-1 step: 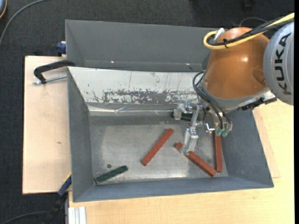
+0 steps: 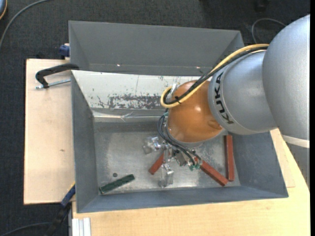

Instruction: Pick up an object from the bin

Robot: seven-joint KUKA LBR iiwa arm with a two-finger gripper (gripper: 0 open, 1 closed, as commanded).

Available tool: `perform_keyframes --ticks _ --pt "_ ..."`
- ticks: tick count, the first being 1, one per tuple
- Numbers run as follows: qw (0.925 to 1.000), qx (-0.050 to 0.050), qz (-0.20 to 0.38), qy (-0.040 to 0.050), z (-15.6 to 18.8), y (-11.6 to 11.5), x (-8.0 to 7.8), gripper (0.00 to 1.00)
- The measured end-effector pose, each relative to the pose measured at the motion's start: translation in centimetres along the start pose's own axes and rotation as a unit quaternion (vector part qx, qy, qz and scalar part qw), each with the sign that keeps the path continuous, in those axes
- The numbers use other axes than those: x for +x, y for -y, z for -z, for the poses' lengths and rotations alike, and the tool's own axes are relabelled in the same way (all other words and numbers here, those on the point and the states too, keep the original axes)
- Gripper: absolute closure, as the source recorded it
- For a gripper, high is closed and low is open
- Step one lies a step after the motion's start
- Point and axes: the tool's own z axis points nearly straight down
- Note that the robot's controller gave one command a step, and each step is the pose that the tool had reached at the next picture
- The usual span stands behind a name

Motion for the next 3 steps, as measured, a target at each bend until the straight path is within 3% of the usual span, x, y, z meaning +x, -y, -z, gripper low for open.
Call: perform_keyframes --ticks 1,2,3 --pt "0.9982 0.002 0.060 0.0061 3.4 1.0 0.7 0.00" --pt "0.9894 0.002 0.145 0.0058 4.6 1.8 -1.3 0.00" --pt "0.9845 0.000 0.175 0.0008 0.1 2.0 0.3 0.00"
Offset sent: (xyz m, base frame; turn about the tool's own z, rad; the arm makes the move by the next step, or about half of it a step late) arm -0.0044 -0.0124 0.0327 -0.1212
